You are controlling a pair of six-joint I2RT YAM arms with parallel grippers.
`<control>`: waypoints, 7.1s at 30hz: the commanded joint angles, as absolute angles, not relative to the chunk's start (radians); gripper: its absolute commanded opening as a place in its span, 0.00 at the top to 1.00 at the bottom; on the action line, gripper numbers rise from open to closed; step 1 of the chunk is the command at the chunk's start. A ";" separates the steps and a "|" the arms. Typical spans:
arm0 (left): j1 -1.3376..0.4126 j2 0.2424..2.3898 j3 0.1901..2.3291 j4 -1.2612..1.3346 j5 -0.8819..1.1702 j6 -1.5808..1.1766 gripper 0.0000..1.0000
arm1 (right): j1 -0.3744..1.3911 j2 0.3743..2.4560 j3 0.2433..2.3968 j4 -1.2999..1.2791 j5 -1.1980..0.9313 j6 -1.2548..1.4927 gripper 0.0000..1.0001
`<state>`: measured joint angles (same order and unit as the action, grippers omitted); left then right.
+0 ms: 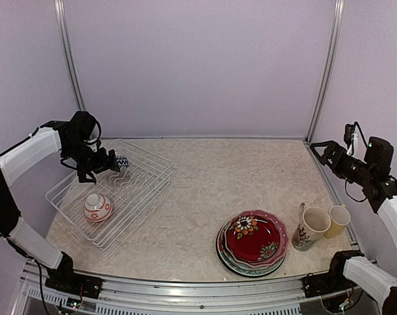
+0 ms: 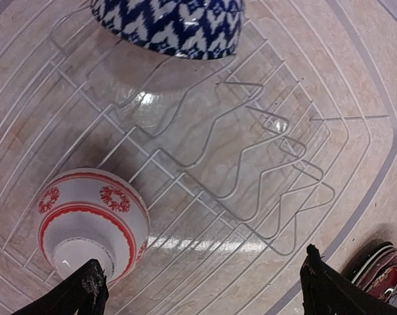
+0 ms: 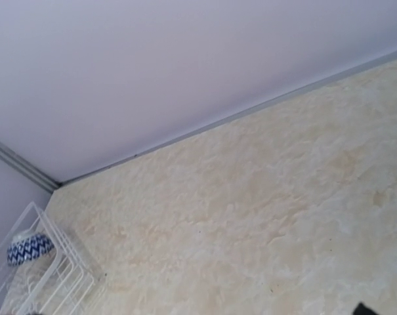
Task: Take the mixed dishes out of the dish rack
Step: Grab the bowl from the dish rack, then pass from the left arm to the right, then place the bowl at the center of the board.
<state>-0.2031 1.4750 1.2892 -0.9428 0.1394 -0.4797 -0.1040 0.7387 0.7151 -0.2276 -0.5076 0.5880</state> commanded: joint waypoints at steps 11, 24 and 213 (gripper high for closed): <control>-0.138 1.575 1.249 -1.120 0.011 -0.558 0.10 | -0.106 0.739 0.651 -0.156 -0.595 0.518 0.00; -0.099 1.613 1.223 -1.089 -0.066 -0.550 0.06 | -0.104 0.740 0.658 -0.170 -0.598 0.533 0.00; -0.383 1.313 1.265 -0.754 0.201 -0.755 0.02 | 0.548 1.462 1.050 -0.605 0.188 0.307 0.52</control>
